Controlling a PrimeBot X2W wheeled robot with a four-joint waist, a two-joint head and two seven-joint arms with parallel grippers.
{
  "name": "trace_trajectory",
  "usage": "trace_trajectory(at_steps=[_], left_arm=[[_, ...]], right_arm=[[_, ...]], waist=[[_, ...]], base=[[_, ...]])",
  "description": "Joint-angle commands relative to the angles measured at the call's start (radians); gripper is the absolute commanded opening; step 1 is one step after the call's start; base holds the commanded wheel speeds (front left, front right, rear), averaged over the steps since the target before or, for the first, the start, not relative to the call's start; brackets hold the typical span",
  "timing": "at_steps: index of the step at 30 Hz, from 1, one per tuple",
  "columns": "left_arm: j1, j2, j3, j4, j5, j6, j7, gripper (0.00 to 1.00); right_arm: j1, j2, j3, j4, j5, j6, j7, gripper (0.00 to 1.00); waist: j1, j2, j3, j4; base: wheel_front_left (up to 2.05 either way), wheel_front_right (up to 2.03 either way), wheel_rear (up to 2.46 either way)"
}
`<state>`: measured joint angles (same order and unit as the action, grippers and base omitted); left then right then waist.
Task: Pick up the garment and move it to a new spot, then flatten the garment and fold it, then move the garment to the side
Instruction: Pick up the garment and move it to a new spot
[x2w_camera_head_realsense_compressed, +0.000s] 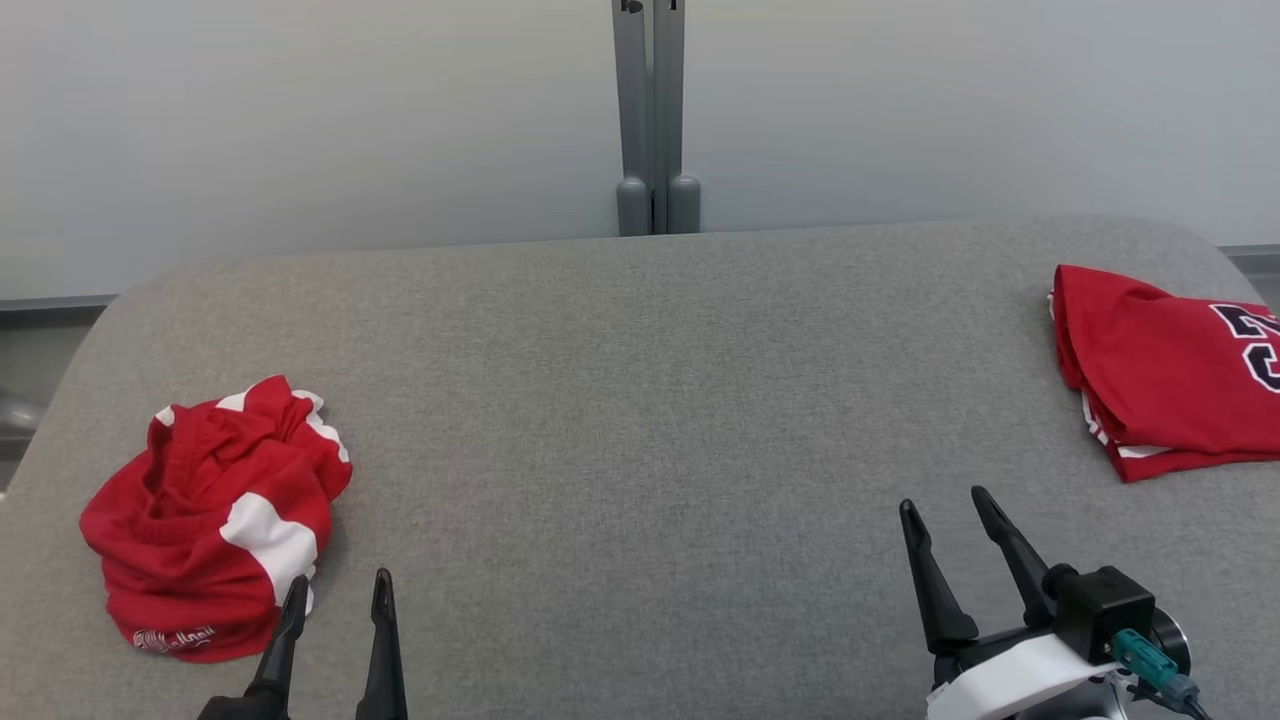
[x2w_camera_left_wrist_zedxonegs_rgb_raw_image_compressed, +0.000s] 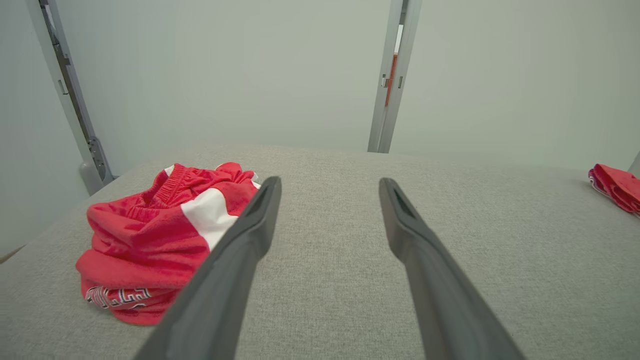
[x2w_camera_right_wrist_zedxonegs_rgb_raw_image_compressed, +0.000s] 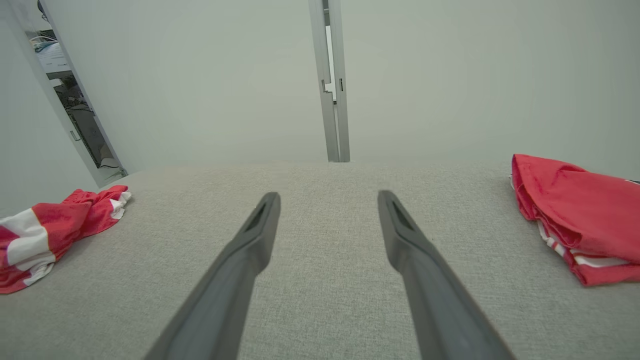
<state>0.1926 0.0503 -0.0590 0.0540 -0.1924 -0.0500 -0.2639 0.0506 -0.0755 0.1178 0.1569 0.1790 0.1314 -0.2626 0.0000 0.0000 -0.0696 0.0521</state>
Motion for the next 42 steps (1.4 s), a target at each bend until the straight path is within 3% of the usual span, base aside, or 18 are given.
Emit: trace_trajectory(at_steps=[1,30,37,42], left_arm=[[-0.01,0.001,0.005,-0.004,0.004,-0.001,0.0,1.0],[-0.027,0.001,0.011,-0.029,-0.003,0.005,0.0,1.0],[-0.069,0.001,0.005,-0.051,-0.014,0.012,0.0,1.0],[-0.154,0.001,0.013,-0.04,0.004,-0.014,0.0,1.0]], right_arm=[[0.004,0.002,0.003,0.002,0.004,-0.002,-0.003,1.0],[-0.024,-0.003,0.031,0.01,0.004,-0.002,-0.003,1.0],[-0.064,-0.044,0.042,0.004,-0.01,-0.002,-0.003,1.0],[-0.094,-0.089,0.044,0.001,-0.017,-0.002,-0.003,1.0]], waist=[[0.0,0.0,0.004,0.021],[0.0,0.0,0.077,0.382],[0.0,0.0,0.159,0.413],[0.0,0.0,0.229,0.402]], base=[[0.0,0.0,0.0],[0.0,0.0,0.0],[0.0,0.0,0.0],[0.0,0.0,0.0]])
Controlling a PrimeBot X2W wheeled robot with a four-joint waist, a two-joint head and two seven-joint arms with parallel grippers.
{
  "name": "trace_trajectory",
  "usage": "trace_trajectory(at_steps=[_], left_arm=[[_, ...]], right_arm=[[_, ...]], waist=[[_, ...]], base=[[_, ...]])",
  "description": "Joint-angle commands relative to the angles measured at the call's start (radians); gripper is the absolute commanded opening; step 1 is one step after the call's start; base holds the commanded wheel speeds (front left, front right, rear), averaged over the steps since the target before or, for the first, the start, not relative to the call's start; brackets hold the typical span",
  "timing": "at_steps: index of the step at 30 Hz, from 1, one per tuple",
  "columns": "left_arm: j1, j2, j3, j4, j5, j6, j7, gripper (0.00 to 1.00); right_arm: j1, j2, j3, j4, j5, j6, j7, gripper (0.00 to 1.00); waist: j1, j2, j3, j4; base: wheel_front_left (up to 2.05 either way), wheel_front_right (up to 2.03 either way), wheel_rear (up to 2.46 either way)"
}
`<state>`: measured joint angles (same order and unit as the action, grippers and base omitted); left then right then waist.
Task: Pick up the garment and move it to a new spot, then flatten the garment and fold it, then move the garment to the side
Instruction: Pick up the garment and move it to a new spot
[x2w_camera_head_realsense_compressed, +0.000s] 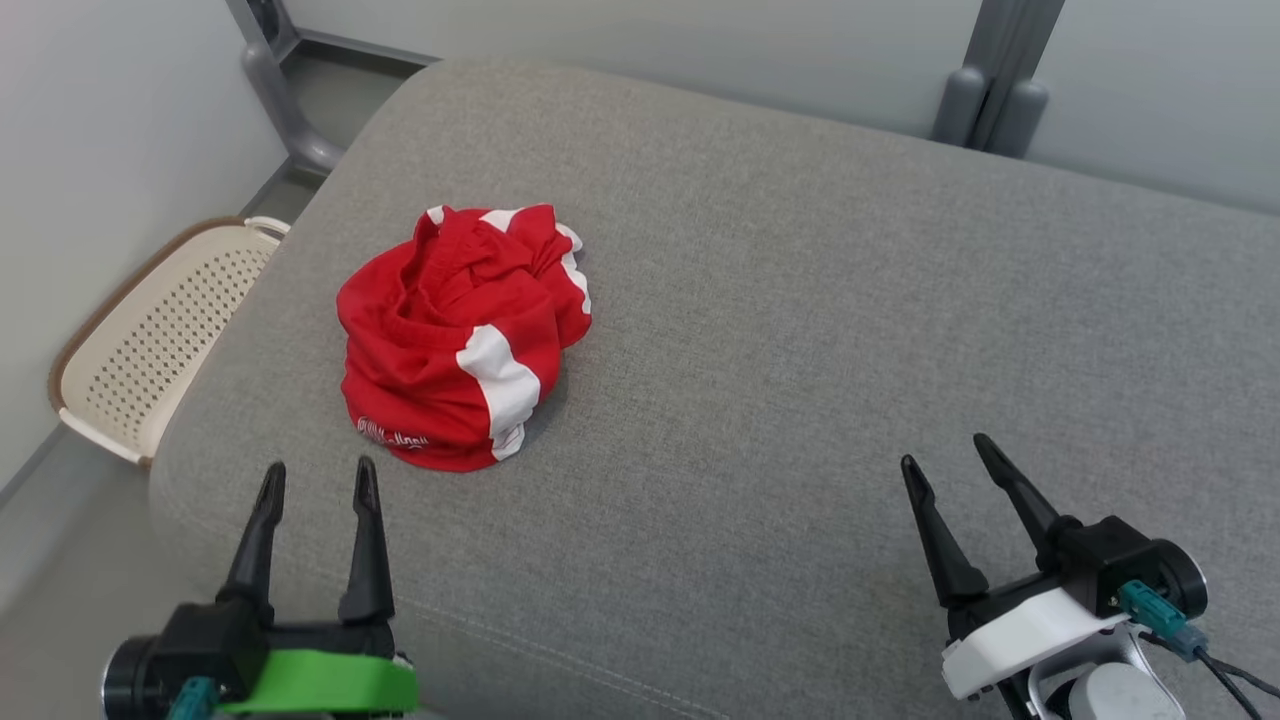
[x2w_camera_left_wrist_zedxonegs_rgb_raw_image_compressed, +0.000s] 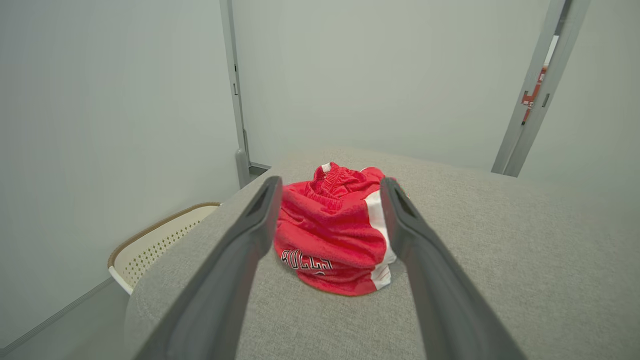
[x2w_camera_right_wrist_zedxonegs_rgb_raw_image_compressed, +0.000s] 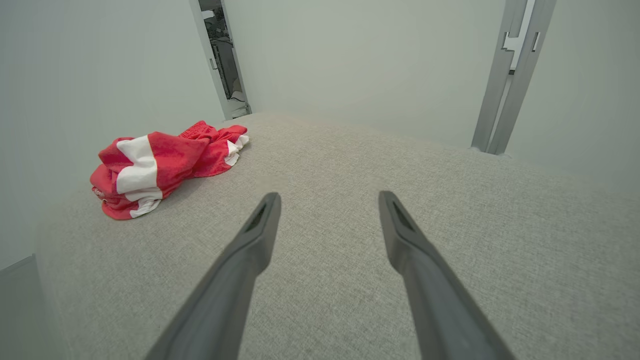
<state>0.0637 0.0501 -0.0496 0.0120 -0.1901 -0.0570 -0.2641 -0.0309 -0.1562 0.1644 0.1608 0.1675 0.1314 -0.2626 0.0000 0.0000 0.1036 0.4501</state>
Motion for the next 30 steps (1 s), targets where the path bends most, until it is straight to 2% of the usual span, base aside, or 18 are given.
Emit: trace_trajectory(at_steps=[1,3,6,11,15,20,25,30], left_arm=[[-0.044,0.001,0.007,0.008,0.003,-0.012,0.0,1.0],[-0.102,0.002,0.01,0.031,0.01,-0.032,0.0,1.0],[-0.222,0.033,-0.004,0.099,0.011,-0.057,0.0,1.0],[-0.445,0.12,-0.026,0.241,-0.002,-0.071,0.004,1.0],[-0.625,0.181,-0.052,0.361,-0.049,-0.074,0.06,1.0],[-0.803,0.225,-0.127,0.519,-0.228,-0.073,0.201,1.0],[-0.903,0.227,-0.129,0.718,-0.403,-0.073,0.326,1.0],[-0.933,0.239,-0.153,0.867,-0.46,-0.073,0.376,1.0]], right_arm=[[-0.018,-0.015,-0.002,-0.005,-0.007,-0.002,-0.003,1.0],[-0.032,-0.035,-0.002,-0.011,-0.012,-0.002,-0.003,1.0],[-0.054,-0.069,-0.005,-0.02,-0.017,-0.002,-0.003,1.0],[-0.101,-0.117,0.005,-0.037,-0.028,-0.002,-0.003,1.0],[-0.137,-0.15,-0.006,-0.057,-0.036,-0.002,-0.003,1.0],[-0.173,-0.176,-0.042,-0.078,-0.046,-0.002,-0.003,1.0],[-0.208,-0.177,-0.046,-0.09,-0.048,-0.002,-0.003,1.0],[-0.229,-0.155,-0.046,-0.093,-0.049,-0.002,-0.003,1.0]], waist=[[0.0,0.0,0.07,-0.001],[0.0,0.0,0.105,-0.012],[0.0,0.0,0.161,-0.029],[0.0,0.0,0.247,-0.068],[0.0,0.0,0.313,-0.1],[0.0,0.0,0.394,-0.125],[0.0,0.0,0.446,-0.157],[0.0,0.0,0.474,-0.189]], base=[[0.0,0.0,0.0],[0.0,0.0,0.0],[0.0,0.0,0.0],[0.0,0.0,0.0],[0.0,0.0,0.0],[0.0,0.0,0.0],[0.0,0.0,0.0],[0.0,0.0,0.0]])
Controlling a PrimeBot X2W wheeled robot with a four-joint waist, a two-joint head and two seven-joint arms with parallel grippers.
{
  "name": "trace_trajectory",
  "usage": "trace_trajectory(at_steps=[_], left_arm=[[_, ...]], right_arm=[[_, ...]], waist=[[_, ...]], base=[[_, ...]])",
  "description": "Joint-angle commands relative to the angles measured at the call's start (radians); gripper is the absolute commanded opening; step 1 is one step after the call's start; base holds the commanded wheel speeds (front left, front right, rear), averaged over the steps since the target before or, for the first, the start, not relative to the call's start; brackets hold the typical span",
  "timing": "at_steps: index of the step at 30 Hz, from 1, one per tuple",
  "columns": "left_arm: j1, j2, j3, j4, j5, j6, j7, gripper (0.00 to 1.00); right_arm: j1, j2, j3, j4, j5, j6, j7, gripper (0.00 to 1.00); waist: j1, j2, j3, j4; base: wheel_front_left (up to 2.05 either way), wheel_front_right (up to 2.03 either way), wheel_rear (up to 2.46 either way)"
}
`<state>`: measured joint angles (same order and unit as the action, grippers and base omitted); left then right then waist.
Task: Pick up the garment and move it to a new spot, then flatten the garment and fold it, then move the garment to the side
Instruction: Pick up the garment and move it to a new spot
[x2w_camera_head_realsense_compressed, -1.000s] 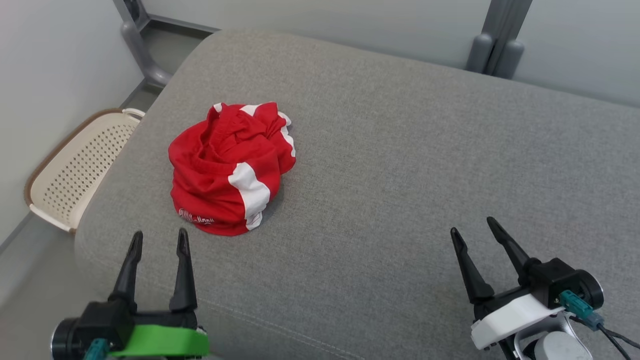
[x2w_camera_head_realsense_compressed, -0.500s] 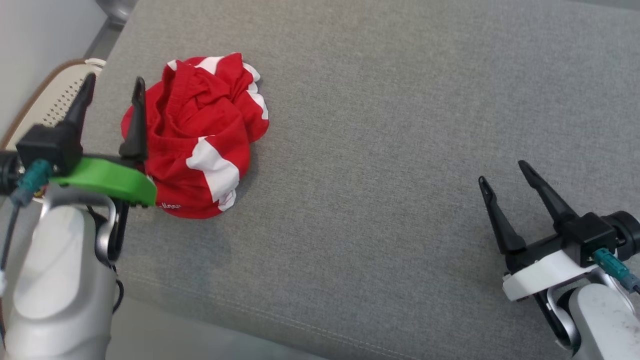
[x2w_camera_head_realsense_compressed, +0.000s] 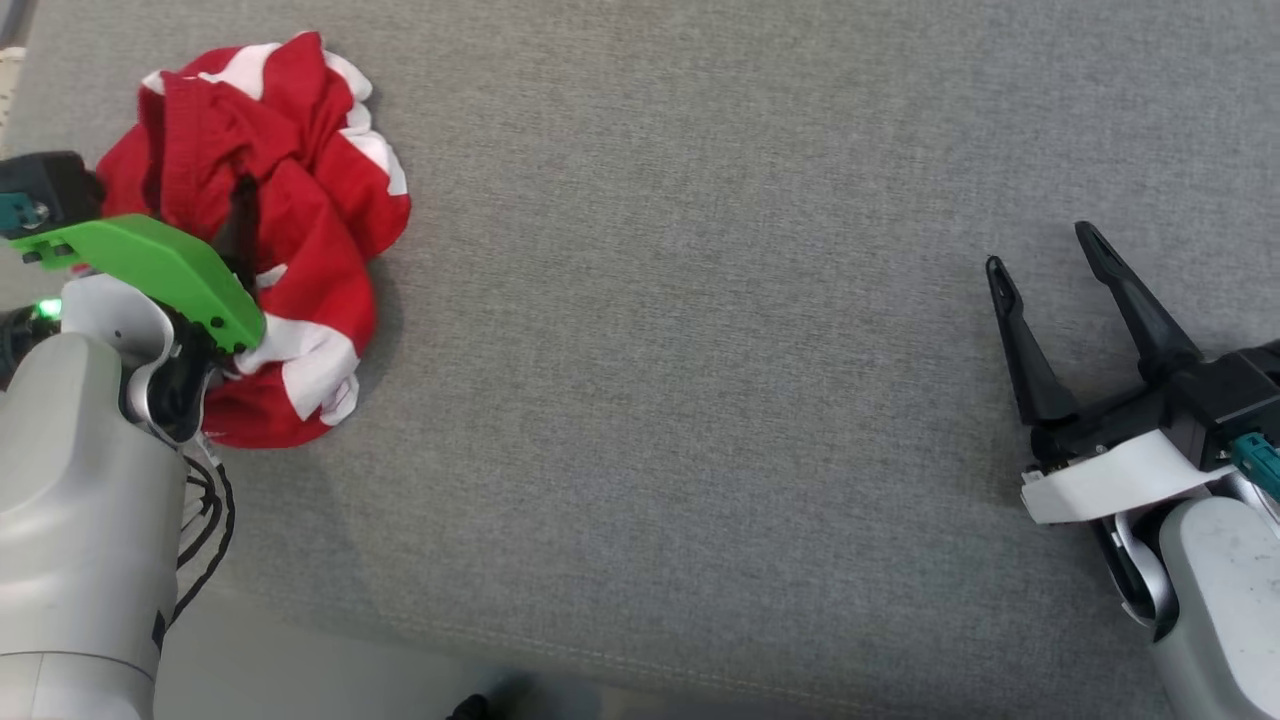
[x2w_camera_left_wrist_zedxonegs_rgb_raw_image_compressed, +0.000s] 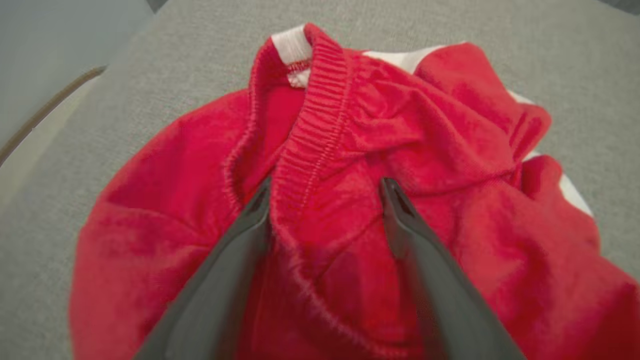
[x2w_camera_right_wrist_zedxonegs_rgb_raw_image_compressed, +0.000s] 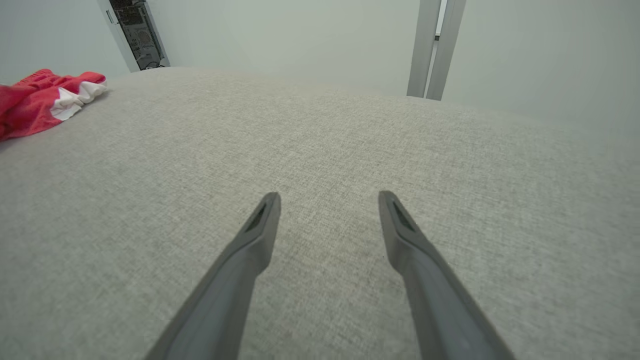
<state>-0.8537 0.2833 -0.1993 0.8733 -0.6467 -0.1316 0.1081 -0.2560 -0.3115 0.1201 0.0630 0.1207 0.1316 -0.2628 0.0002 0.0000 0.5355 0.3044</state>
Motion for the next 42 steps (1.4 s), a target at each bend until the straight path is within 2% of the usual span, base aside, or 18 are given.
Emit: trace_trajectory(at_steps=[1,6,7,8,14,19,25,29,36,42], left_arm=[[-0.015,0.011,-0.014,0.035,-0.006,0.002,0.016,1.0],[-0.006,0.004,-0.064,0.119,-0.031,0.002,0.06,1.0],[-0.008,0.004,-0.073,0.126,-0.039,0.002,0.056,0.43],[-0.007,0.006,-0.079,0.125,-0.045,0.002,0.041,0.0],[-0.009,0.057,-0.094,0.052,-0.088,0.001,-0.111,0.0],[0.019,0.111,-0.119,-0.088,-0.157,0.001,-0.197,0.0],[0.066,0.18,-0.138,-0.313,-0.225,0.001,-0.214,0.0],[0.098,0.206,-0.138,-0.461,-0.252,0.008,-0.178,0.0],[0.111,0.183,-0.141,-0.688,-0.283,0.086,-0.1,0.0],[0.078,0.124,-0.174,-0.738,-0.271,0.146,-0.079,0.0]], right_arm=[[-0.006,0.004,-0.003,0.006,-0.003,-0.002,-0.002,1.0],[-0.004,0.021,-0.015,0.008,-0.003,-0.002,0.0,1.0],[-0.003,0.024,-0.015,0.009,-0.004,-0.002,0.0,1.0],[-0.002,0.027,-0.016,0.011,-0.004,-0.002,0.0,1.0],[-0.019,0.062,-0.001,0.018,0.006,-0.002,0.0,1.0],[-0.019,0.106,0.017,0.037,0.019,-0.002,-0.001,1.0],[0.002,0.169,0.033,0.063,0.036,-0.002,-0.001,1.0],[0.016,0.203,0.038,0.076,0.047,-0.002,-0.002,1.0],[0.022,0.241,0.055,0.084,0.064,-0.002,-0.002,1.0],[0.013,0.256,0.057,0.085,0.075,-0.002,-0.002,1.0]], waist=[[-0.0002,0.0,0.047,-0.049],[-0.0002,0.0,0.057,-0.066],[-0.0002,0.0,0.057,-0.068],[-0.0002,0.0,0.055,-0.07],[-0.0002,0.0,0.002,-0.096],[-0.0002,0.0,-0.088,-0.139],[-0.0002,0.0,-0.208,-0.219],[-0.0002,0.0,-0.277,-0.289],[-0.0002,0.0,-0.33,-0.434],[-0.0002,0.0,-0.322,-0.562]], base=[[0.0,0.0,0.0],[0.0,0.0,0.0],[0.0,0.0,0.0],[0.0,0.0,0.0],[0.0,0.0,0.0],[0.0,0.0,0.0],[0.0,0.0,0.0],[0.0,0.0,0.0],[0.0,0.0,0.0],[0.0,0.0,0.0]])
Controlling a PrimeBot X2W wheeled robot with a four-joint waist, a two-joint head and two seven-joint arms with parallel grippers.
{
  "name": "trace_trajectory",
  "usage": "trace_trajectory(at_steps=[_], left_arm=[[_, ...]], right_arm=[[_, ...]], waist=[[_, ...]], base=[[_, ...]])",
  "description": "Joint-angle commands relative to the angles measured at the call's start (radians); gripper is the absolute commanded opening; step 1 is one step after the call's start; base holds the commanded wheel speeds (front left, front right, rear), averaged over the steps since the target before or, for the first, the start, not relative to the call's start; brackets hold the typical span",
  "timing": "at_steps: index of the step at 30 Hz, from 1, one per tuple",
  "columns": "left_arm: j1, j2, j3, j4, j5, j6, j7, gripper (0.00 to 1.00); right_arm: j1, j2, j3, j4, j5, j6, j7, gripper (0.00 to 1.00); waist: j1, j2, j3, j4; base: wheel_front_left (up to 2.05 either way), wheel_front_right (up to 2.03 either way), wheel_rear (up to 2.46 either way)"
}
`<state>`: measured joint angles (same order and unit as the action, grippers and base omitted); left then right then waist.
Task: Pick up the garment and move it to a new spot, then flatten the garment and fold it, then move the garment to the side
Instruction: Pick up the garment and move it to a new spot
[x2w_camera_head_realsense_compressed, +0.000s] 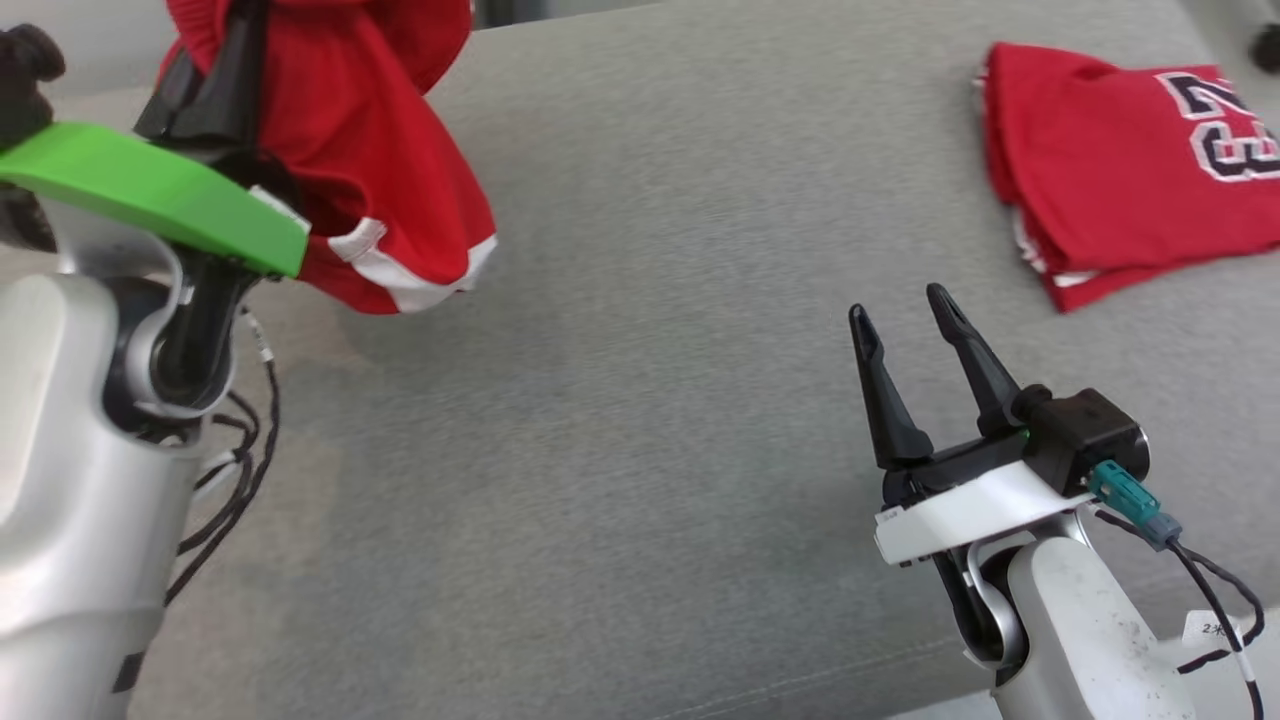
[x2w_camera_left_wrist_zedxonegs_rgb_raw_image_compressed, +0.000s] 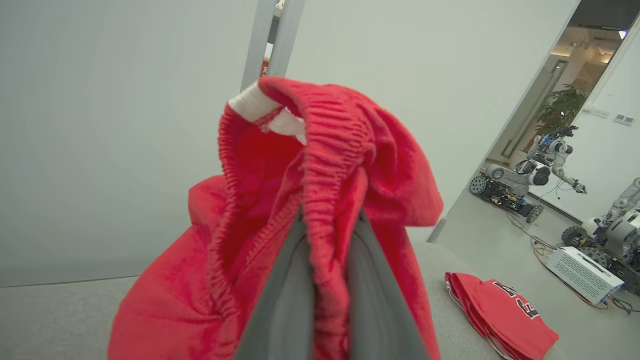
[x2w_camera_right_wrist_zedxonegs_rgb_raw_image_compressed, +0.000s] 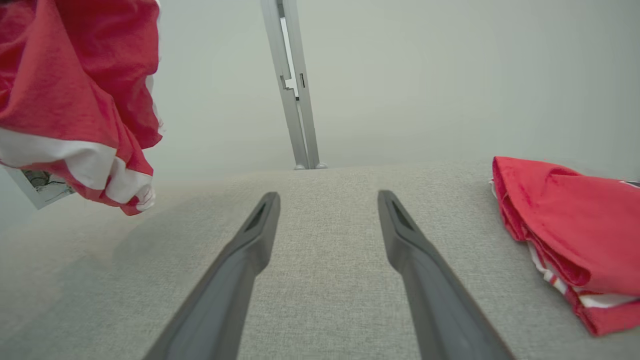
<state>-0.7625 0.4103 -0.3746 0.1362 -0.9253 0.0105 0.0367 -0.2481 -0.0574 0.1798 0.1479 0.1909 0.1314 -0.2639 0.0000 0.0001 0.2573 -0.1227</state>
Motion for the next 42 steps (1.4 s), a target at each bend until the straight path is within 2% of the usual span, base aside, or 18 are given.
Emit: trace_trajectory(at_steps=[1,4,9,13,17,18,19,20,21,25,29,37,40,42], left_arm=[[-0.018,-0.013,-0.002,0.004,0.014,0.012,-0.013,0.0],[-0.018,-0.06,0.001,0.034,0.014,0.043,-0.053,0.0],[0.051,-0.093,-0.004,0.123,0.011,0.068,-0.089,0.0],[0.134,-0.109,0.0,0.198,-0.01,0.044,-0.14,0.0],[0.196,-0.093,-0.053,0.274,0.055,0.014,-0.192,0.0],[0.204,-0.09,-0.069,0.292,0.078,0.014,-0.209,0.11],[0.209,-0.087,-0.087,0.309,0.104,0.015,-0.218,0.34],[0.216,-0.086,-0.103,0.327,0.124,0.019,-0.229,0.97],[0.217,-0.089,-0.112,0.34,0.139,0.022,-0.239,1.0],[0.232,-0.093,-0.136,0.368,0.209,0.039,-0.281,1.0],[0.287,-0.096,-0.13,0.327,0.293,0.065,-0.302,1.0],[0.509,-0.157,0.006,0.146,0.447,0.098,-0.301,1.0],[0.602,-0.196,0.054,0.096,0.486,0.079,-0.301,1.0],[0.652,-0.225,0.088,0.064,0.501,0.04,-0.301,1.0]], right_arm=[[0.005,0.003,-0.004,-0.001,0.006,-0.002,0.0,1.0],[-0.004,0.005,-0.01,-0.004,0.013,-0.002,0.0,1.0],[-0.016,0.007,-0.009,-0.016,0.044,-0.002,0.0,1.0],[-0.011,0.007,-0.012,-0.02,0.064,-0.002,0.0,1.0],[0.0,0.007,-0.031,-0.022,0.06,-0.002,0.0,1.0],[0.003,0.007,-0.039,-0.02,0.053,-0.002,0.0,1.0],[0.008,0.007,-0.045,-0.019,0.047,-0.002,0.0,1.0],[0.014,0.007,-0.049,-0.017,0.04,-0.002,0.0,1.0],[0.018,0.007,-0.051,-0.014,0.034,-0.002,0.0,1.0],[0.032,0.006,-0.048,-0.003,0.013,-0.002,0.0,1.0],[0.055,0.006,-0.043,0.011,-0.003,-0.002,0.0,1.0],[0.126,-0.012,-0.022,0.025,-0.015,-0.002,0.0,1.0],[0.155,-0.017,-0.01,0.032,-0.012,-0.002,0.0,1.0],[0.168,-0.018,-0.002,0.033,-0.005,-0.002,0.0,1.0]], waist=[[0.0,-0.0001,-0.04,-0.15],[0.0,-0.0001,-0.021,-0.195],[0.0,-0.0001,0.01,-0.246],[0.0,-0.0001,0.033,-0.262],[0.0,-0.0001,0.046,-0.254],[0.0,-0.0001,0.047,-0.247],[0.0,-0.0001,0.045,-0.239],[0.0,-0.0001,0.042,-0.23],[0.0,-0.0001,0.037,-0.221],[0.0,-0.0001,-0.002,-0.181],[0.0,-0.0001,-0.062,-0.127],[0.0,-0.0001,-0.188,0.002],[0.0,-0.0001,-0.227,0.041],[0.0,-0.0001,-0.243,0.066]], base=[[0.0,0.0,0.0],[0.0,0.0,0.0],[0.0,0.0,0.0],[0.0,0.0,0.0],[0.0,0.0,0.0],[0.0,0.0,0.0],[0.0,0.0,0.0],[0.0,0.0,0.0],[0.0,0.0,0.0],[0.0,0.0,0.0],[0.0,0.0,0.0],[0.0,0.0,0.0],[0.0,0.0,0.0],[0.0,0.0,0.0]])
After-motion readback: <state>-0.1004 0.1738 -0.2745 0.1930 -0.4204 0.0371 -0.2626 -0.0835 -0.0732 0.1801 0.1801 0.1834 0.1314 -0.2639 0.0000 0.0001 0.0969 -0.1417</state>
